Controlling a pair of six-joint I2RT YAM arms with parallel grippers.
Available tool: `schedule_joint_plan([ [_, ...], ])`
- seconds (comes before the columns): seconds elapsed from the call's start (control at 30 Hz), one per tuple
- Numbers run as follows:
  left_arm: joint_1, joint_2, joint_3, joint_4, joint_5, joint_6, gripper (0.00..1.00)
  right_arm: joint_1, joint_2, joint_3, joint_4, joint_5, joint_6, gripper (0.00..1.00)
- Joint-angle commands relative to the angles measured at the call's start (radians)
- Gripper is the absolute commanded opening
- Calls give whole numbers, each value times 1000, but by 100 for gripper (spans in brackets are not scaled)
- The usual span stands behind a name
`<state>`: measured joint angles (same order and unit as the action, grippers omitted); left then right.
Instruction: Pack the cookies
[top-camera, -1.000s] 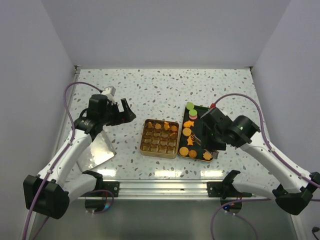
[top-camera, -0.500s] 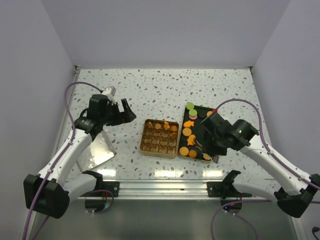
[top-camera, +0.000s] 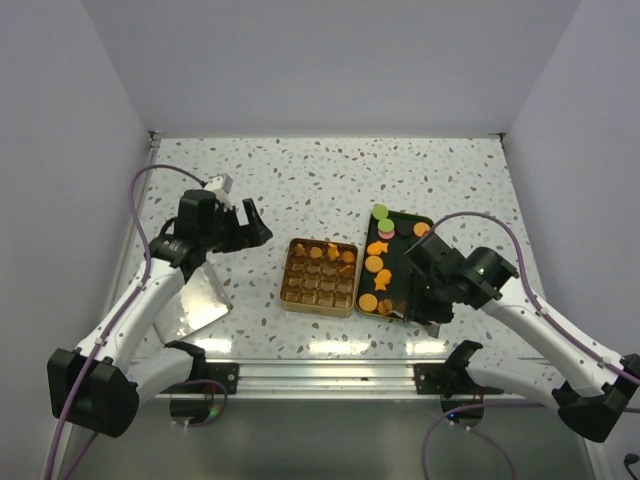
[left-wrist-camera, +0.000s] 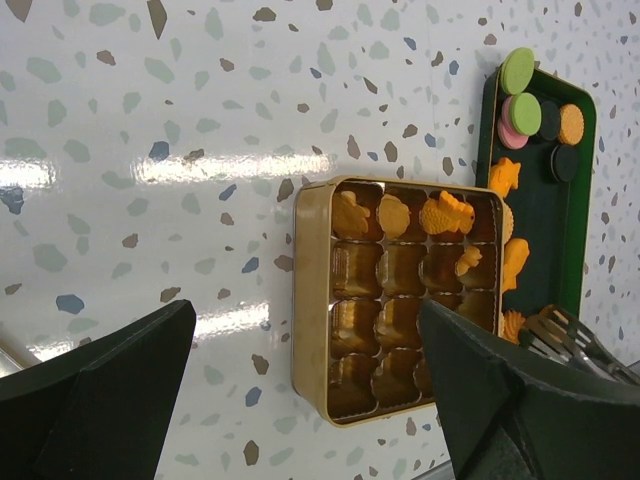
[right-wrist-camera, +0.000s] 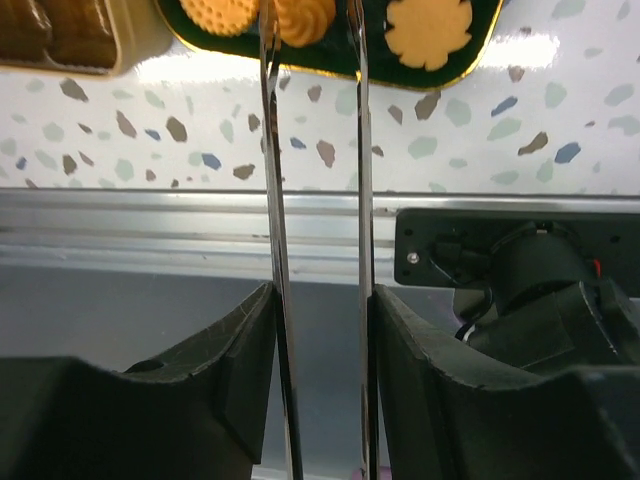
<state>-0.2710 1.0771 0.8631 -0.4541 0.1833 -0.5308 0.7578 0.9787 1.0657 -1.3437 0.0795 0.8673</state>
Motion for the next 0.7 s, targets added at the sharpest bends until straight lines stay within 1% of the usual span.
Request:
schedule_joint_plan([
  [0.0, -7, -25, -10, 42, 15, 20, 100, -2, -11, -35, -112, -76, -8, 44],
  [0.17, -7, -29, -18, 40, 18, 23, 100, 0, -3, -42, -124, -76, -19, 45],
  [0.3, -7, -29, -26, 46, 24, 22, 100, 3, 21, -46, -103, -99, -27, 45],
  [0.53, -5, -31, -29, 45, 18, 25, 100, 6, 66, -1, -106, -100, -45, 47],
  [0.6, -7, -29, -30, 45, 15, 25, 100, 8, 78, 0, -107, -98, -53, 47],
  [0.67, -7, -31, -32, 48, 12, 23, 100, 8, 97, -1, -103, -104, -59, 45],
])
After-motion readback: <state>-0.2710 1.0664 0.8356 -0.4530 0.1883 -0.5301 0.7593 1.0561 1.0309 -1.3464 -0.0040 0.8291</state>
